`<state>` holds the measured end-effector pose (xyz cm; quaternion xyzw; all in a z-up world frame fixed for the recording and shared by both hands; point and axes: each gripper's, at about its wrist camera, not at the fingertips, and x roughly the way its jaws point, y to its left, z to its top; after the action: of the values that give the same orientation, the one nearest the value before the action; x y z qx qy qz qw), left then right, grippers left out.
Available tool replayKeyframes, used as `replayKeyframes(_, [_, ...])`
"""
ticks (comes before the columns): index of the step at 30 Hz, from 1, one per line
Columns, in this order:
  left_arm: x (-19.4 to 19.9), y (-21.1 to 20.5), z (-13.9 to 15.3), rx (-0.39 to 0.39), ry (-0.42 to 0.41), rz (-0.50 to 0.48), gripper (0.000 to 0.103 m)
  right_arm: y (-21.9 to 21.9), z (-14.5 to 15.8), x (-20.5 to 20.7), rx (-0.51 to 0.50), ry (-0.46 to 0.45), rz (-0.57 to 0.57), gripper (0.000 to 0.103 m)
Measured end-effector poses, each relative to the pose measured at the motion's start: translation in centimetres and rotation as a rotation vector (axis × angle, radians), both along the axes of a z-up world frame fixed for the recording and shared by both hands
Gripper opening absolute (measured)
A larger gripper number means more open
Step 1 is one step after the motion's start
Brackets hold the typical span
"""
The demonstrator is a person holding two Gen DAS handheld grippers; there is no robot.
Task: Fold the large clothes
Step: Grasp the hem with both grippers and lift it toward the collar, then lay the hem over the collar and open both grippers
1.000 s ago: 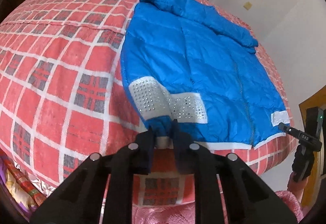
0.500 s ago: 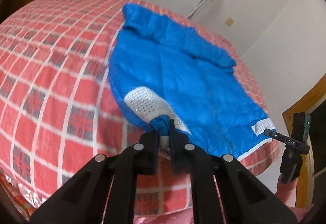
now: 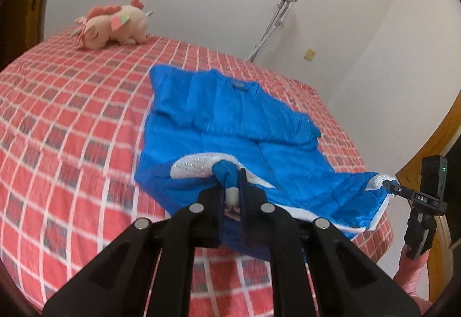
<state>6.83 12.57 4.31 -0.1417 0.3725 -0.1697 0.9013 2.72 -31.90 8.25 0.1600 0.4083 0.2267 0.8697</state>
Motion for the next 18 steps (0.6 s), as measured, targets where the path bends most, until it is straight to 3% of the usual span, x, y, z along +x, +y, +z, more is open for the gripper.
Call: replayKeyframes(18, [9.8, -1.2, 3.7, 0.023, -0.093, 0.025, 0.007, -1.3, 2.9, 10.4, 0.013, -0.003, -0.059, 0.011])
